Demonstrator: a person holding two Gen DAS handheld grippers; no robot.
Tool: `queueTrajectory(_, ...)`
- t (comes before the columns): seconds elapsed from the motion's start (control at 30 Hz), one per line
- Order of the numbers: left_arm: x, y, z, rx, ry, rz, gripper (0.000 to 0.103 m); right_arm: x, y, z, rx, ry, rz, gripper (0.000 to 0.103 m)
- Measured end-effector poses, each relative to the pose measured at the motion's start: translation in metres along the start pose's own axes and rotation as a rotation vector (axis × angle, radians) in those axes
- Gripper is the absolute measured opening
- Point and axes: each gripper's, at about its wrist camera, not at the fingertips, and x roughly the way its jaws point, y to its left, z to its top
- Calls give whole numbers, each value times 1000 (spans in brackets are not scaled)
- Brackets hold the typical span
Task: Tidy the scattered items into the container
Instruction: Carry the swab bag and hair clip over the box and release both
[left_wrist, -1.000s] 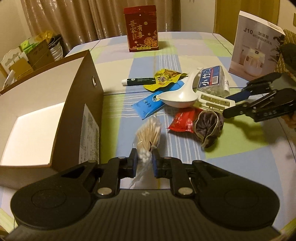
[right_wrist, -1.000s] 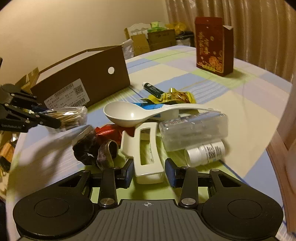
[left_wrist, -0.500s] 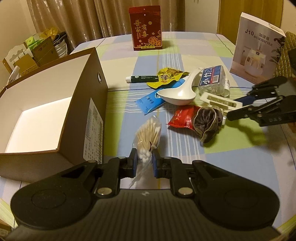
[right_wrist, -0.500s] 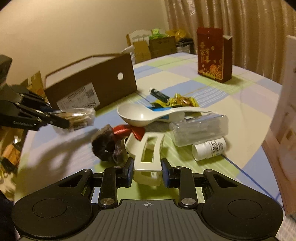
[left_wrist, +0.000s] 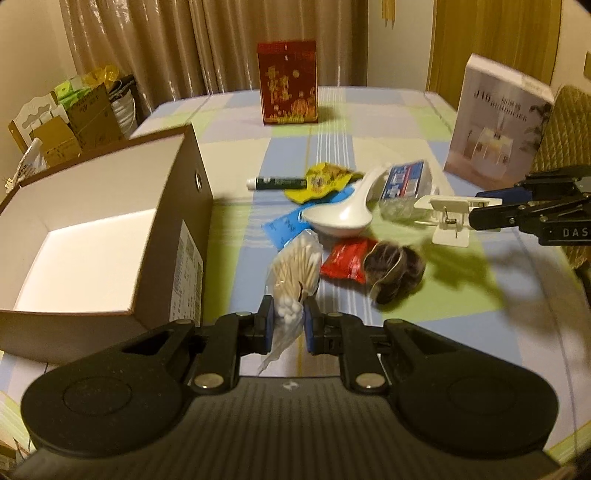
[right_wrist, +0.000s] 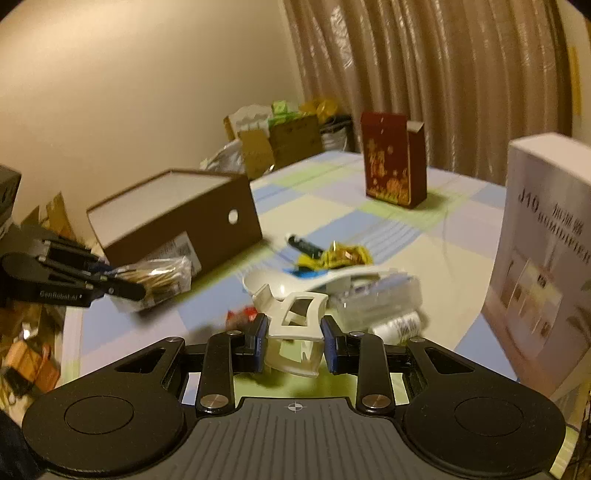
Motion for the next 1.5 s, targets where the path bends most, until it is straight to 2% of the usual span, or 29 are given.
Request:
queueTrajectory(0.23,-28,11,6,-16,-59,1,13,-12,17,19,17,-64,-14,33)
queueTrajectory(0.47,-55,46,15,-29,-119,2,13,-11,57,48,5,-144,-10,33)
queueTrajectory(0.67,-68,94,28,-19,-163,15,13,14,98,76,2,-183,2,33)
queueTrajectory(0.87,-67,151,35,-24,-172,45,13,54,137,103,0,-207,34,33)
queueTrajectory(1.1,-59,210,39,-46,-174,70,13,110,172,128,-19,-179,51,33)
queueTrajectory(1.5,-15,266,41,-66,-82,52,13,202,187,146,-51,-13,-1,33)
